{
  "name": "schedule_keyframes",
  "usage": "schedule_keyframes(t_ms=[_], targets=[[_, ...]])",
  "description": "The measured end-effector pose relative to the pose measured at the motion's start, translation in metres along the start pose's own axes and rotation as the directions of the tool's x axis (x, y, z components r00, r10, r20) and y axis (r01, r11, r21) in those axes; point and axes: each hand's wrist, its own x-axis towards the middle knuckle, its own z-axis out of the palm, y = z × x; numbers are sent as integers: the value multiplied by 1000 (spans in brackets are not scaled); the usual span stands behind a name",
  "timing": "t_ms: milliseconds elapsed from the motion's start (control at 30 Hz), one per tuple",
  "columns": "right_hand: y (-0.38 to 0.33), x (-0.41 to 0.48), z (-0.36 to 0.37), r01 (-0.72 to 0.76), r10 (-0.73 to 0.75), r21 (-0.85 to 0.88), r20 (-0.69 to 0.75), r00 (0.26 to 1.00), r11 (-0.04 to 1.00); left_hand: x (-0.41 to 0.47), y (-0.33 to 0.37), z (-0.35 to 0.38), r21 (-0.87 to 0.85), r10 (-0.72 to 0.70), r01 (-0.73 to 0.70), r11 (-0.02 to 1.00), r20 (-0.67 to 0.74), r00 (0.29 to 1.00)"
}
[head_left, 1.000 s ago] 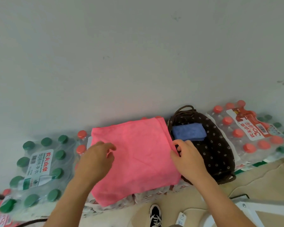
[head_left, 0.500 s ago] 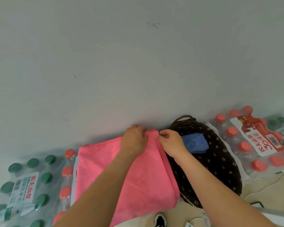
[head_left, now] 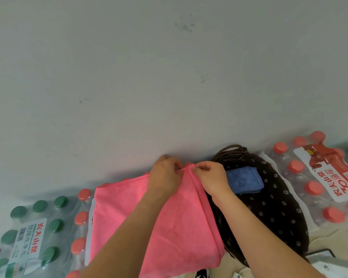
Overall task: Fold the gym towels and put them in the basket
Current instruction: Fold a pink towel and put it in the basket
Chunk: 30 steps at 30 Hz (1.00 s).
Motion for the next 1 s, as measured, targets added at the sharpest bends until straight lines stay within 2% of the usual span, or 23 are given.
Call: schedule_keyframes(t_ms=[267, 500, 667, 733, 867, 1000], targets=[[2, -2, 2, 24, -24, 1, -18, 1000, 1000, -2, -6, 2, -15, 42, -42, 999, -37, 998], [3, -1, 4, 15, -16, 32, 7, 1000, 999, 1, -4, -1, 11, 142, -143, 990, 53, 988], [5, 3, 5, -6, 7, 50, -20, 1000, 999, -3, -8, -8, -38, 147, -147, 988, -7, 989], [6, 4, 5, -23, 24, 66, -14, 1000, 998, -8, -7, -15, -85, 149, -148, 985, 5, 989], [5, 4, 4, -62, 60, 122, 24, 998, 991, -13, 6, -25, -331, 110, -96, 939, 24, 994], [0, 0, 1, -107, 92, 242, 74, 993, 964, -6, 15, -14, -361, 65, -39, 932, 61, 996]])
